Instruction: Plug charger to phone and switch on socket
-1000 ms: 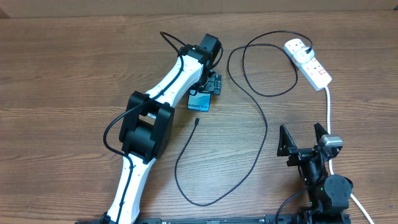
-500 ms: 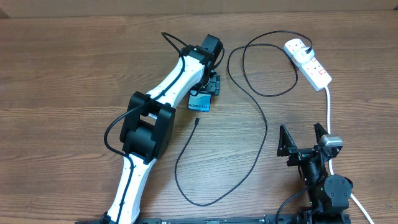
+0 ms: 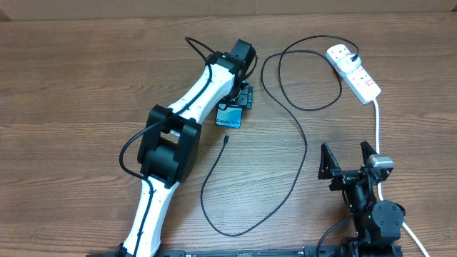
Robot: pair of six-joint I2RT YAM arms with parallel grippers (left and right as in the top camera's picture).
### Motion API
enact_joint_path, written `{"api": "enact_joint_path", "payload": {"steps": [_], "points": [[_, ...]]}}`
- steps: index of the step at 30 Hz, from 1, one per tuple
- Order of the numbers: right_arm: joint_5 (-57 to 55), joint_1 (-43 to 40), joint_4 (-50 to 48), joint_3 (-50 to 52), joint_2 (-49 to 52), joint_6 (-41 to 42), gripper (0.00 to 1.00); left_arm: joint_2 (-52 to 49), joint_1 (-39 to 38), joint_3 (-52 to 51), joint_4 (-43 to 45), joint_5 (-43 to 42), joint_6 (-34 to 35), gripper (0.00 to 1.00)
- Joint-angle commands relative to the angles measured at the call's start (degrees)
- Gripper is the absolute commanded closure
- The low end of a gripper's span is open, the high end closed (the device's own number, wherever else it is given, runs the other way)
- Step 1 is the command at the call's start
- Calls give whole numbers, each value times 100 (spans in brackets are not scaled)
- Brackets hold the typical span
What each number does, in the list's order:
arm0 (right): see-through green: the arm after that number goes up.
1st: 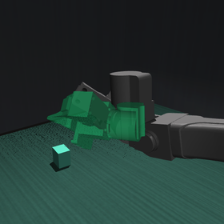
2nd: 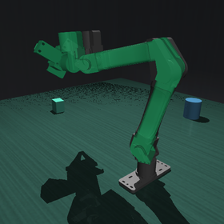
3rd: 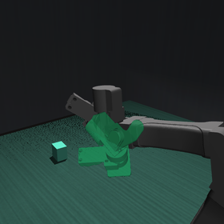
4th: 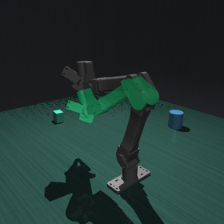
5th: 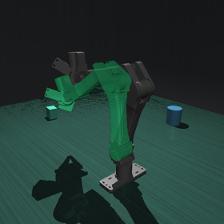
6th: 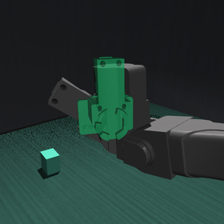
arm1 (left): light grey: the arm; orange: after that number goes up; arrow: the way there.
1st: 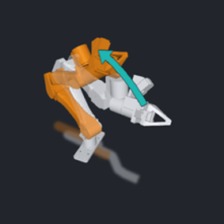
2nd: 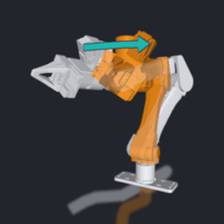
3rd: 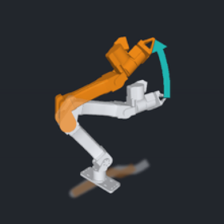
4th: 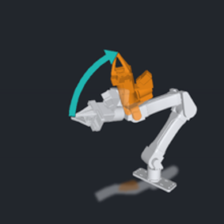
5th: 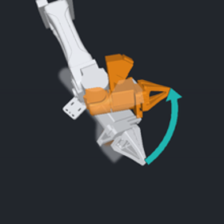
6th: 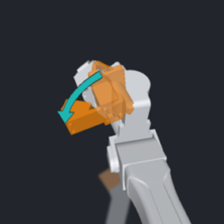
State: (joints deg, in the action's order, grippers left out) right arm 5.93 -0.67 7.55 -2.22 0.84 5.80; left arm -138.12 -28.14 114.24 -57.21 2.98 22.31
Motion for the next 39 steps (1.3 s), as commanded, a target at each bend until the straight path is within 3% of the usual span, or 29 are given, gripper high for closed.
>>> {"api": "enact_joint_path", "payload": {"steps": [1, 15, 18, 31, 36, 39], "points": [[-33, 28, -28, 39, -61, 22, 0, -129, -26, -256, -103, 153, -44, 21], [-33, 28, -28, 39, -61, 22, 0, -125, -26, -157, -328, 87, 109, 27], [-33, 28, -28, 39, -61, 22, 0, -114, -28, 37, -560, -4, 177, 32], [-33, 28, -26, 39, -61, 22, 0, -94, -26, 918, -1381, -330, 262, 33], [-33, 28, -28, 39, -61, 22, 0, -94, 0, 1434, -1812, -789, 262, 34], [-33, 28, -26, 39, -61, 22, 0, -94, 90, 1585, -2024, -1517, 260, 34]]}}
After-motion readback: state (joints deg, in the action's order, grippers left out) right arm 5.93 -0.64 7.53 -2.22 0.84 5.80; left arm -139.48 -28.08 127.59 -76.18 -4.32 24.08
